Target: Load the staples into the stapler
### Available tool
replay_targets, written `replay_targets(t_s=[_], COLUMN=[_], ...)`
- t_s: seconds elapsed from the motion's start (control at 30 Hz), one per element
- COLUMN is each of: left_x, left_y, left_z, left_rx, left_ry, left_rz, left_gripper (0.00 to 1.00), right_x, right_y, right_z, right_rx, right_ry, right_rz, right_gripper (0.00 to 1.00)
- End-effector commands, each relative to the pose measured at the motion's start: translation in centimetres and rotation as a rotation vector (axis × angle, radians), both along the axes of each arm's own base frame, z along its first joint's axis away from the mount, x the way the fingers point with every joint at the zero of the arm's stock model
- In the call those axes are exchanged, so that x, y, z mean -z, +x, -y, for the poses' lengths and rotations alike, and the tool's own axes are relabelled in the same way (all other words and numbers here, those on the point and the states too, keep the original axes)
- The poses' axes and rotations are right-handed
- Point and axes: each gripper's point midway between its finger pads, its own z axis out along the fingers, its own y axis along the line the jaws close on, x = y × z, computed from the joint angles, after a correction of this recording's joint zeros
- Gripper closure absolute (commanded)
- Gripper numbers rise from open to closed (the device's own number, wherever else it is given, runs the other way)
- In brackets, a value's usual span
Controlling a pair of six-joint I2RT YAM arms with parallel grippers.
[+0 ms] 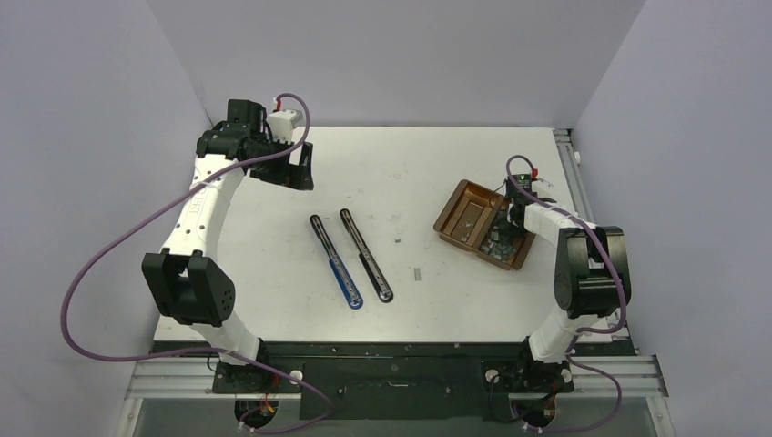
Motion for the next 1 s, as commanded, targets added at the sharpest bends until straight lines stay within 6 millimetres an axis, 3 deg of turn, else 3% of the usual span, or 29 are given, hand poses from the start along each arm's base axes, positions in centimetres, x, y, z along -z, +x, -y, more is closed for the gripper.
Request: replay_targets(t_s=[0.0, 0.3, 0.87, 0.93, 0.97], left_x=[-2.0, -2.3, -2.2, -2.1, -2.0], left_y=[0.3, 0.3, 0.3, 0.3, 0.3], left_z=[-0.2, -0.1, -0.1, 0.0, 0.0], left_rx=[-0.003, 0.001, 0.006, 0.006, 0.005], left_ry=[-0.010, -0.015, -0.015, -0.017, -0.017], left_rz=[0.058, 0.061, 0.061, 0.060, 0.058], left_gripper=[0.04, 0.04, 0.04, 0.04, 0.04], right_x=[-0.6, -2.8, -6.4, -6.2, -6.0], right_y=[0.6, 0.8, 0.4, 0.6, 0.7], right_z=[0.3, 0.5, 0.3, 0.3, 0.4], right_rx=[0.009, 0.011, 0.005, 0.003, 0.006], right_ry=[-0.005, -0.009, 0.001, -0.002, -0.004], right_rz=[0.026, 0.075, 0.149, 0.143, 0.137], right_gripper=[0.83, 0.91, 0.91, 0.86, 0.76])
